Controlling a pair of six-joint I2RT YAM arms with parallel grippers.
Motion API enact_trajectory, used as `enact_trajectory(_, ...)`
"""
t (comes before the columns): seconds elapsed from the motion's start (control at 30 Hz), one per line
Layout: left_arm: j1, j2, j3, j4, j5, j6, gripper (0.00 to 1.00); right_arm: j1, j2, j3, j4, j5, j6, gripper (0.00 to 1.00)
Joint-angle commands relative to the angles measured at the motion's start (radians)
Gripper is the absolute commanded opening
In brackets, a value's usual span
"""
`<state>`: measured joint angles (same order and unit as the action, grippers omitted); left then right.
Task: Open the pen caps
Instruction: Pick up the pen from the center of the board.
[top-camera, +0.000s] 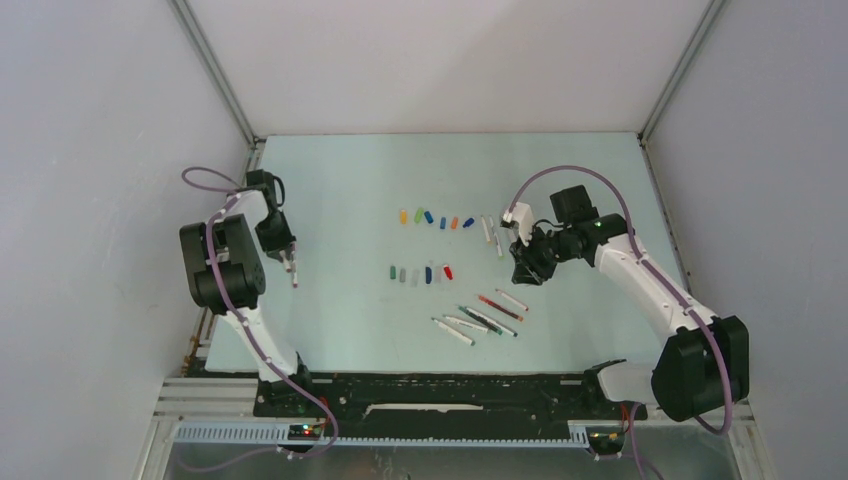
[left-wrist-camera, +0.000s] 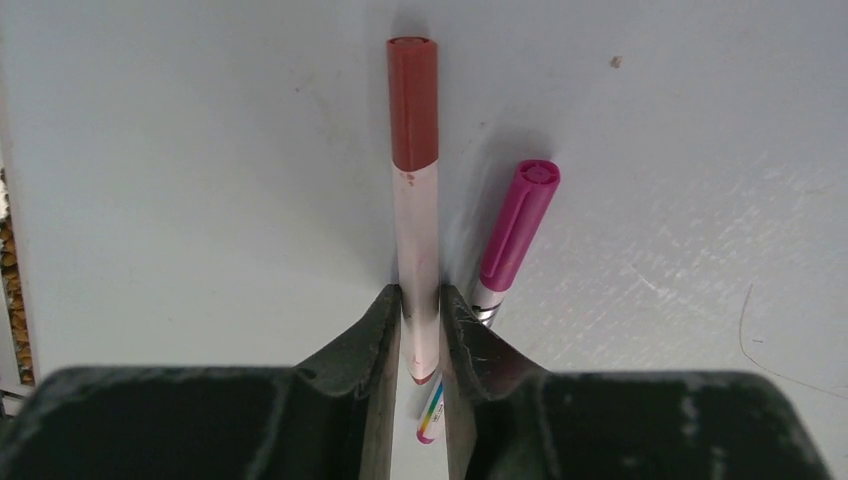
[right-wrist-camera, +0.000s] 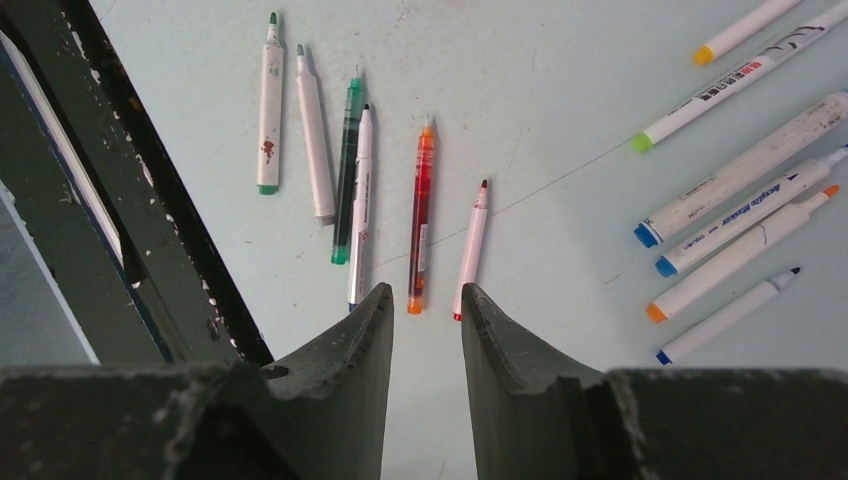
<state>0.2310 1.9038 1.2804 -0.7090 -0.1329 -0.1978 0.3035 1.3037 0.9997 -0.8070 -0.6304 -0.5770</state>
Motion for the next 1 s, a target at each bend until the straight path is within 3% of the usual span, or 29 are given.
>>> enact_trajectory(0.0,-0.01,0.014,-0.012,-0.004,0.022,-0.026,0.24,-0.006,-0.029,0.036,-0.007,-0.022,-0.014,0.34)
enact_trajectory(0.13,-0.01,0.015,-0.009,-0.003,0.027,-0.022,0.21,-0.006,-0.029,0.036,-0.008,-0.022,-0.016,0.34)
enact_trajectory(0.27,-0.01,-0.025,-0.021,0.009,0.013,-0.023,0.01,-0.008,-0.03,0.037,-0.009,-0.025,-0.017,0.34)
enact_trajectory(0.63,-0.01,-0.262,-0.111,0.07,-0.012,-0.05,0.0,-0.01,-0.03,0.036,-0.015,-0.045,-0.021,0.34)
enact_trajectory(0.77,-0.01,-0.359,-0.16,0.088,0.067,-0.05,0.0,-0.009,-0.032,0.037,-0.017,-0.059,-0.024,0.34)
enact_trajectory(0.97,-0.033,-0.558,-0.293,0.191,0.328,-0.092,0.0,-0.006,-0.042,0.037,-0.023,-0.098,-0.031,0.34)
